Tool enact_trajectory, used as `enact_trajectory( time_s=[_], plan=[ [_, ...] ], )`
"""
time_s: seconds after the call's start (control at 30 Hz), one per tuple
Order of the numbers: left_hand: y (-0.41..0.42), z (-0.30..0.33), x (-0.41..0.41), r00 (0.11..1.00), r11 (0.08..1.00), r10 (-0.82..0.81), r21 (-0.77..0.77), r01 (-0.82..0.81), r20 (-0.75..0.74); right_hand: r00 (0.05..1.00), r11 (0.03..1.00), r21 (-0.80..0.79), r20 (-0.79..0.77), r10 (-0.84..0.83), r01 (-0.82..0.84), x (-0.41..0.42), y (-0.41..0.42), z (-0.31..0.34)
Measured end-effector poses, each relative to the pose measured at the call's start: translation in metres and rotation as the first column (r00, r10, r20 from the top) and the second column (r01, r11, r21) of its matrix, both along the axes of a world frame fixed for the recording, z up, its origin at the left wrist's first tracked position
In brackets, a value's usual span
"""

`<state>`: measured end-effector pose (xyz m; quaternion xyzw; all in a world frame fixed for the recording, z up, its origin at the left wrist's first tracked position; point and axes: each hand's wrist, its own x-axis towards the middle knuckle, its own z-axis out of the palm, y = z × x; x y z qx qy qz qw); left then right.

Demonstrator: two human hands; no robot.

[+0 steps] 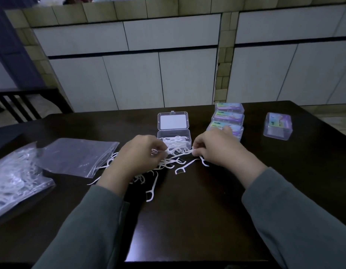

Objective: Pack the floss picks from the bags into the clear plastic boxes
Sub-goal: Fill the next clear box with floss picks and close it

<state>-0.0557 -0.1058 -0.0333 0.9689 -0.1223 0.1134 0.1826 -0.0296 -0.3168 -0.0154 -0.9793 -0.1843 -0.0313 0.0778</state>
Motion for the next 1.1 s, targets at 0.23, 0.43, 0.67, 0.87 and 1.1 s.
enact_trajectory(
  time_s=[0.23,0.43,0.67,0.87,1.1],
  plan=[
    [0.003,0.000,0.005,0.955,0.993,0.062,-0.116,-0.030,0.289,0.958,0.986,0.160,0.288,-0.005,-0.043,-0.004,0.005,0.000],
    [0.004,0.000,0.007,0.944,0.954,0.118,-0.301,-0.021,0.308,0.928,0.940,0.338,0.364,-0.084,-0.048,0.001,0.005,-0.001],
    [0.001,0.001,0.014,0.919,0.902,0.209,-0.430,-0.048,0.335,0.944,0.880,0.466,0.322,-0.075,-0.089,0.012,0.011,-0.013],
    [-0.007,0.002,0.028,0.878,0.876,0.262,-0.481,-0.042,0.401,0.906,0.800,0.589,0.394,-0.156,-0.119,0.034,0.026,-0.012],
    [-0.009,-0.001,0.045,0.872,0.857,0.268,-0.514,-0.022,0.409,0.852,0.939,0.322,0.519,-0.065,-0.124,0.053,0.033,-0.020]
  ],
)
